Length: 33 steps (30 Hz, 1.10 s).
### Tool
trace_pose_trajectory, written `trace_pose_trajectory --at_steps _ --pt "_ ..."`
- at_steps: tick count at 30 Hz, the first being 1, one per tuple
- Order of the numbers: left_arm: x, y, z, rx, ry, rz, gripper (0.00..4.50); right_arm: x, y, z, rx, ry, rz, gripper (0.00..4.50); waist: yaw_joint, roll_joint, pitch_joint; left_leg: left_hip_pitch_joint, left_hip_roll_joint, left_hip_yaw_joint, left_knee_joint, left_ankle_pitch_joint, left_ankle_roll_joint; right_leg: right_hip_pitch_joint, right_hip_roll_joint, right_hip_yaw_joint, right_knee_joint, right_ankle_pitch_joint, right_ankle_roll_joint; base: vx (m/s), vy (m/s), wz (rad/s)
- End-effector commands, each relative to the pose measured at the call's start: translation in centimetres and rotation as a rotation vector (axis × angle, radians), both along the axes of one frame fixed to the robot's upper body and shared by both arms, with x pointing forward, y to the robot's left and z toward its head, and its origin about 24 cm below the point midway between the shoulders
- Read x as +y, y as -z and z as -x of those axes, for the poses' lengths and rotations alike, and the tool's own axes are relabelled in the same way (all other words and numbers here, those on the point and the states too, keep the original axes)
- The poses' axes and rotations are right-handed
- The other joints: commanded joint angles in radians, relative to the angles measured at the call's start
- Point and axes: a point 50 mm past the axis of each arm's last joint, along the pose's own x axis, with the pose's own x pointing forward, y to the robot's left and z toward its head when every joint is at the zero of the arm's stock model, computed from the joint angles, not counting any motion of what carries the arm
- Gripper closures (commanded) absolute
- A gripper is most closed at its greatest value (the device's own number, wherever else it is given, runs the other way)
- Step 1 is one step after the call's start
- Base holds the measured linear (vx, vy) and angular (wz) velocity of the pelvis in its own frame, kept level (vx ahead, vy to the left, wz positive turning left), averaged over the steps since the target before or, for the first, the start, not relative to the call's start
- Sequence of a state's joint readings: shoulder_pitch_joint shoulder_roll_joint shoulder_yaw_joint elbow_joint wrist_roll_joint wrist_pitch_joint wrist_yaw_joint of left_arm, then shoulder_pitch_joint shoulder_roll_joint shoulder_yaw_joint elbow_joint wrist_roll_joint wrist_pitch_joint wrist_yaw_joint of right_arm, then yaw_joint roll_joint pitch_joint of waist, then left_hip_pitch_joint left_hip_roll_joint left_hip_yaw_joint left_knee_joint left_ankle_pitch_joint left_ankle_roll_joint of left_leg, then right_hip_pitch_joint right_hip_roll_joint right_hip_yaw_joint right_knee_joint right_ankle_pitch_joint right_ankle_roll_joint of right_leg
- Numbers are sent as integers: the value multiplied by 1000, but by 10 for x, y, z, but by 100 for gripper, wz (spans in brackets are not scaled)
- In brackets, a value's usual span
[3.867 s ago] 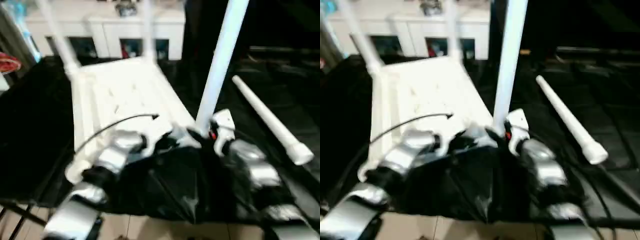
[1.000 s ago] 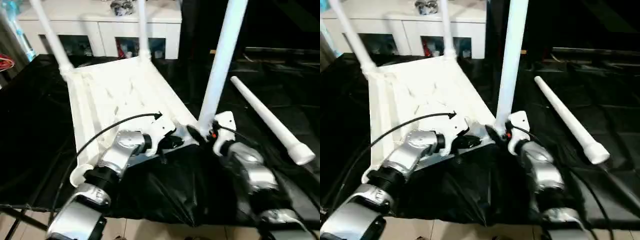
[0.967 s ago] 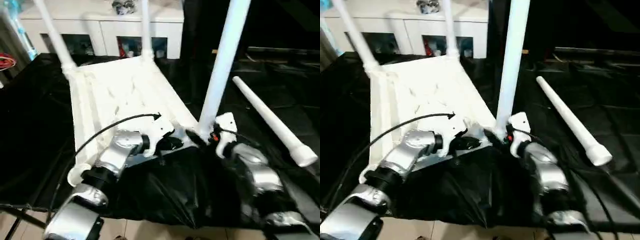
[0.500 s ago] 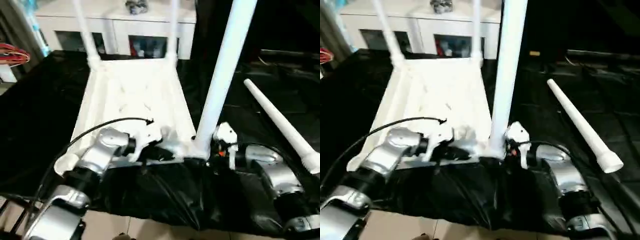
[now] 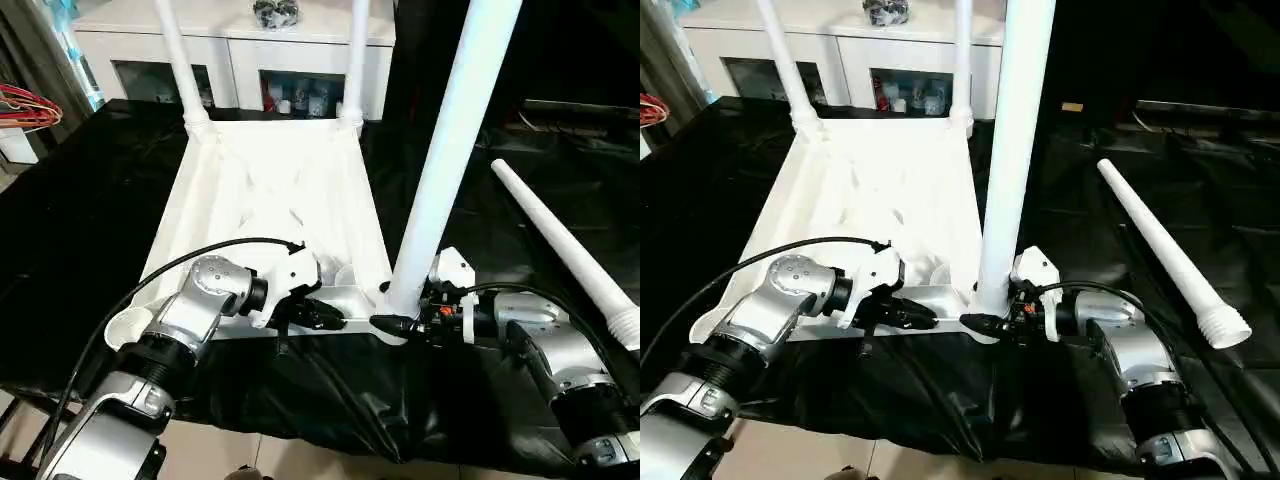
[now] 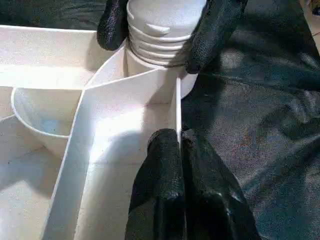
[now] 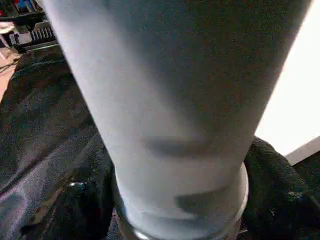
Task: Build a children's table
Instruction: Rotate leg to tighten
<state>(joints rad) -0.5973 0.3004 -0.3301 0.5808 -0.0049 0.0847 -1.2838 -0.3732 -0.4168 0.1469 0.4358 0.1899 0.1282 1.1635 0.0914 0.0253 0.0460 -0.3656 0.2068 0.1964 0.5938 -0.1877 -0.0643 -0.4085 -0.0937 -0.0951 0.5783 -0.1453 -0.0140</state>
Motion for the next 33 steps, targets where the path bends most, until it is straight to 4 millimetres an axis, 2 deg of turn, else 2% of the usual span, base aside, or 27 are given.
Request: trace_pose_trajectory --at_steps 1,3,6,8,9,10,11,12,13,14,15,17,19,20,21,22,24,27,31,33 --pt "-9 -1 5 1 54 1 450 6 9 7 46 -18 -4 167 -2 -3 -67 12 30 -12 -72 -231 51 54 -54 44 -62 -289 -211 0 0 0" --pt "-10 0 5 3 53 0 450 7 12 7 51 4 -16 172 -2 -3 -67 12 30 -12 -71 -233 51 53 -54 44 -63 -291 -210 0 0 0" --pt "-15 1 2 -8 11 -5 450 11 16 0 26 130 -47 173 -5 -2 -63 13 30 -13 -75 -254 45 52 -55 44 -67 -323 -203 0 0 0" --pt "-19 0 -3 -23 -37 -4 450 13 19 -7 7 229 -51 173 -15 -1 -58 17 27 -17 -78 -303 21 46 -58 42 -77 -405 -183 0 0 0" --pt "-23 0 -6 -39 -79 -3 450 14 22 -12 8 311 -45 173 -18 -3 -56 18 25 -18 -80 -319 17 47 -57 39 -82 -435 -174 0 0 0" --pt "-30 -2 -14 -68 -165 4 450 17 27 -20 9 432 -37 173 -27 -4 -49 25 21 -20 -80 -362 6 43 -56 33 -93 -519 -147 0 0 0" --pt "-31 -2 -15 -70 -174 5 450 18 28 -21 10 443 -37 174 -33 0 -47 28 20 -22 -78 -382 -2 38 -57 31 -96 -560 -135 0 0 0" --pt "-36 -3 -19 -85 -218 13 450 20 30 -24 18 496 -33 174 -45 -3 -46 35 13 -25 -73 -409 -9 38 -55 21 -110 -635 -100 -60 5 -5" --pt "-42 -6 -24 -98 -283 30 450 24 32 -29 20 562 -18 174 -54 0 -44 36 10 -29 -71 -421 -8 37 -55 11 -121 -683 -71 -57 12 -9" --pt "-42 -6 -24 -98 -283 30 450 24 32 -29 20 562 -18 174 -63 -3 -45 32 6 -31 -68 -423 -3 40 -55 1 -130 -705 -47 -57 12 -9" --pt "-51 -9 -30 -115 -361 49 450 31 34 -34 20 637 0 174 -67 0 -47 30 6 -33 -68 -422 0 43 -55 -2 -131 -703 -41 0 0 0" --pt "-61 -11 -33 -128 -411 68 450 39 33 -41 14 706 -2 174 -80 14 -51 22 14 -44 -76 -432 7 54 -56 -13 -132 -630 -54 0 0 0" --pt "-67 -12 -33 -137 -415 80 450 47 31 -45 0 729 -15 174 -91 18 -51 18 18 -51 -83 -463 15 63 -55 -22 -132 -566 -68 0 0 0" --pt "-69 -12 -32 -136 -401 82 450 49 29 -46 -16 728 -28 139 -93 13 -50 25 13 -46 -79 -467 25 54 -57 -20 -136 -560 -81 0 0 0" --pt "-69 -12 -31 -137 -394 83 450 50 28 -47 -19 726 -35 139 -94 14 -49 29 11 -44 -76 -467 29 49 -58 -19 -137 -568 -88 0 0 0" --pt "-69 -12 -30 -141 -375 82 450 52 26 -47 -18 719 -60 104 -93 13 -49 26 10 -43 -76 -450 37 52 -61 -15 -135 -569 -98 0 0 0" --pt "-68 -12 -29 -146 -352 79 450 51 24 -47 -18 709 -78 101 -91 14 -51 22 14 -43 -80 -432 43 54 -60 -9 -128 -540 -112 0 0 0" --pt "-63 -9 -28 -165 -315 60 450 46 22 -47 -53 675 -56 64 -86 12 -54 17 18 -40 -83 -399 47 56 -60 4 -114 -467 -147 0 0 0" --pt "-54 -8 -28 -188 -314 40 450 33 19 -43 -100 621 -33 46 -79 8 -58 11 17 -32 -80 -336 63 60 -62 15 -101 -402 -179 0 0 0" --pt "-51 -8 -30 -191 -330 40 450 30 18 -42 -108 605 -33 46 -72 8 -60 14 19 -29 -78 -311 70 59 -60 18 -97 -375 -188 0 0 0"
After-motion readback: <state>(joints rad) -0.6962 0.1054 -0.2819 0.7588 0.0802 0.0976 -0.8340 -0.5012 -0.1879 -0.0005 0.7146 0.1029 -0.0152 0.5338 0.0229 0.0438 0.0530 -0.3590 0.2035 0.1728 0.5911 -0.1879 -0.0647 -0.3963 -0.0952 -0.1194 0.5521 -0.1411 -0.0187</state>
